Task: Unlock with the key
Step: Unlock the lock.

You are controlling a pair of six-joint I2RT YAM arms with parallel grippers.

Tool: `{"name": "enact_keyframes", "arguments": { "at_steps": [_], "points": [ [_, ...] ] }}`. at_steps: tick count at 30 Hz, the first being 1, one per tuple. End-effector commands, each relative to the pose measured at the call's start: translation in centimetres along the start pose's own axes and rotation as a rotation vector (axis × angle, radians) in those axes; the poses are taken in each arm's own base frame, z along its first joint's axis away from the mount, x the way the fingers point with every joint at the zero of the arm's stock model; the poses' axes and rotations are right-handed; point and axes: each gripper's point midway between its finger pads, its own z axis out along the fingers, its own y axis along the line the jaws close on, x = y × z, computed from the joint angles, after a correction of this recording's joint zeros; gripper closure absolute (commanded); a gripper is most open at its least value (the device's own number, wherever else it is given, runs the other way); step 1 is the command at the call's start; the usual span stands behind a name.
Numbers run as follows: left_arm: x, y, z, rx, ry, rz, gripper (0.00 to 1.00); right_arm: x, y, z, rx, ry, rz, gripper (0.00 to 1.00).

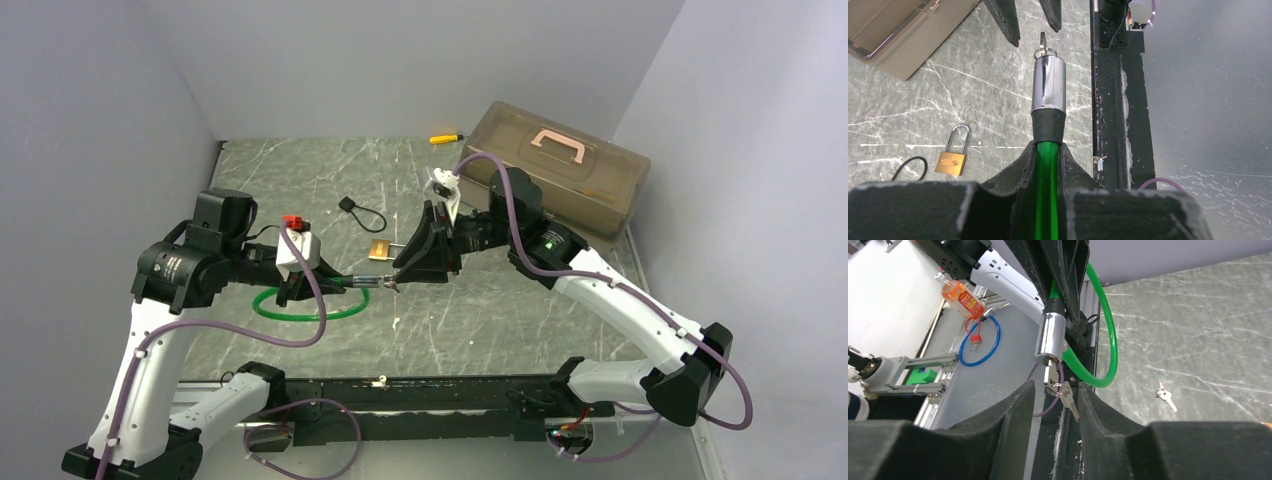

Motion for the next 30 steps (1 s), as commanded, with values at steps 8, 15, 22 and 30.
{"name": "enact_keyframes", "arguments": {
  "at_steps": [8,15,22,30],
  "points": [
    [-2.5,0.2,-0.5,-0.012,-0.065,0.061,1.0,-1.6,1.0,0.2,-0.059,-0.032,-0.046,0.81],
    [-2.5,0.4,-0.5,-0.02,-0.067,0.054,1.0,-1.5,0.9,0.6,-0.061,-0.026,-0.038,0.83],
    [-2.6,0.5,-0.5,-0.024,-0.071,0.047,1.0,-2.0,0.7,1.1,-0.06,-0.037,-0.046,0.94],
    [-2.4,0.5,-0.4,-0.025,-0.07,0.042,1.0,-1.8,0.6,2.0,-0.053,-0.033,-0.049,1.0]
  ]
}}
